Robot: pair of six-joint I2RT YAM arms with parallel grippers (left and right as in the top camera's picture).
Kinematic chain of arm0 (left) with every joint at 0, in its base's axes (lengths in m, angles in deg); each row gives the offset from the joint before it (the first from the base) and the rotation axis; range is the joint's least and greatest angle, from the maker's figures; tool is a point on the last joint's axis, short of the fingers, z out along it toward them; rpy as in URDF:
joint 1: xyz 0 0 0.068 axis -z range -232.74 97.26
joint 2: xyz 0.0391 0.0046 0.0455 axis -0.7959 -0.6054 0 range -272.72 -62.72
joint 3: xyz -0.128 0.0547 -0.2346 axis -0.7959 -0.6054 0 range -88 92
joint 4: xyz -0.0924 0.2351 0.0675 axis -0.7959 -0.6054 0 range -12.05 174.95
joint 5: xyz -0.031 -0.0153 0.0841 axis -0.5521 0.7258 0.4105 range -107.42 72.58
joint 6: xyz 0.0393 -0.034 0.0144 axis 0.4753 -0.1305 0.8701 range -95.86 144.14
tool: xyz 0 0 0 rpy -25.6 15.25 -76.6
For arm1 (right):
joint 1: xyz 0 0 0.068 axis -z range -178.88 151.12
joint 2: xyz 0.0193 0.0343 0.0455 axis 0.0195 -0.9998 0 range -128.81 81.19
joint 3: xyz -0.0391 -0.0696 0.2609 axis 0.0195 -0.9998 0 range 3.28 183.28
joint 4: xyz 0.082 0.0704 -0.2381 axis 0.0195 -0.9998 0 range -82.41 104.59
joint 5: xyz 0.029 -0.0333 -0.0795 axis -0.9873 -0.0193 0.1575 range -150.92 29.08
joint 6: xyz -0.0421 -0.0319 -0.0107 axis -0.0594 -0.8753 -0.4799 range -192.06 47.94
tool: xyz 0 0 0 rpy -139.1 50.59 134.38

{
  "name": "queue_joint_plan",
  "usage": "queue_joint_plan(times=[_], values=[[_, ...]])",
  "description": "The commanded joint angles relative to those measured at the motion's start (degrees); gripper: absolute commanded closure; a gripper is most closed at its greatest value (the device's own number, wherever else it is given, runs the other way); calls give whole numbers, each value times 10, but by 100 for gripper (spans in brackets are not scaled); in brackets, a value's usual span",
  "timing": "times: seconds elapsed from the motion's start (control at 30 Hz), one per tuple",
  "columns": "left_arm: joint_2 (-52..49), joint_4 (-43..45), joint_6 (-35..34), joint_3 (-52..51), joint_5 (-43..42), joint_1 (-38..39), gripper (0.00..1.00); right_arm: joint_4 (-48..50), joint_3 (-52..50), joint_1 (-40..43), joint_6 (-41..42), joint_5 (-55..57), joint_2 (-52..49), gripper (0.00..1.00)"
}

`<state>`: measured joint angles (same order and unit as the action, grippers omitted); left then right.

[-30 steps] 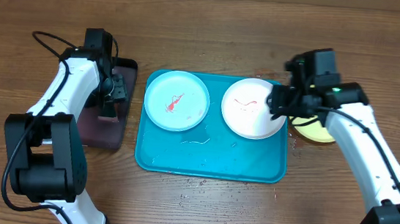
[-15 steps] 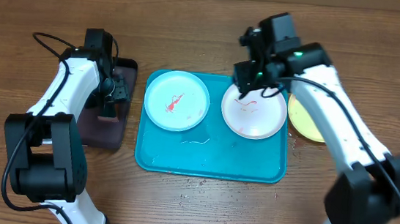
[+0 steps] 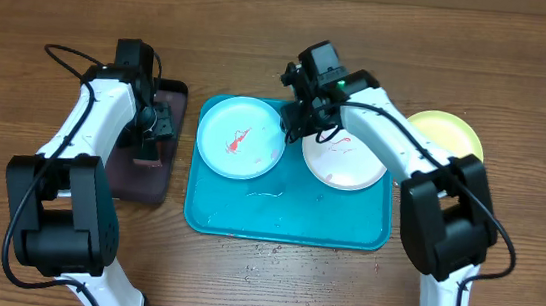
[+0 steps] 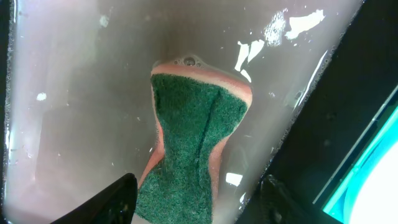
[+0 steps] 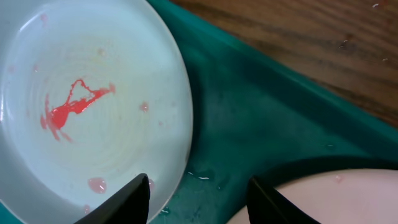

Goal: Clean dirty plates on tray and stack at the side
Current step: 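Move the right gripper to the white plate and grip its rim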

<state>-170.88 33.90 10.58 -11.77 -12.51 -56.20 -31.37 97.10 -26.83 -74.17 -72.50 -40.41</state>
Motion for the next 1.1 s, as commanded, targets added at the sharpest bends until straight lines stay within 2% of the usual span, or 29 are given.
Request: queue_joint_plan(times=[0.0, 0.17, 0.53, 0.73, 1.07], values=[[9, 1, -8, 7, -5, 1, 37, 11, 7, -10, 22, -1, -18, 49], [9, 1, -8, 7, -5, 1, 38, 17, 6, -16, 42, 1, -29, 55], [9, -2, -8, 7, -5, 1, 38, 18, 6, -23, 94, -20, -58, 59], [9, -1, -8, 7, -5, 1, 39, 40, 6, -24, 146, -20, -70, 75], [9, 1, -8, 7, -5, 1, 47, 41, 6, -24, 148, -20, -70, 85]])
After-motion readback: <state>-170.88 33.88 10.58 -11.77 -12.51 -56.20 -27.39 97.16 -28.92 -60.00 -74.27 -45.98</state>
